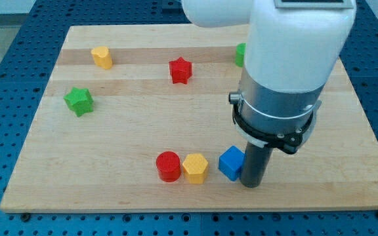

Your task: Slide blue triangle to the yellow hexagon

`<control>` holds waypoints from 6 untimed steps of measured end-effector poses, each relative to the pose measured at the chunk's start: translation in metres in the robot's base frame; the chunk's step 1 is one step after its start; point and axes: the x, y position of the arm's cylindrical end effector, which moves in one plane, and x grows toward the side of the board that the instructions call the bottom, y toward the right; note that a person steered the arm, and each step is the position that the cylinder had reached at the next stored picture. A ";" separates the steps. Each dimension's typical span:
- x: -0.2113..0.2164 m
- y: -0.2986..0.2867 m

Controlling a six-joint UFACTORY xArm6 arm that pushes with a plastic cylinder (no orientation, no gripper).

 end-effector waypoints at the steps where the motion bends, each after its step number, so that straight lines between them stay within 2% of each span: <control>1: -0.020 0.060; 2: -0.081 0.110; 3: -0.131 0.198; 4: -0.174 0.246; 5: -0.183 0.216; 6: -0.174 0.161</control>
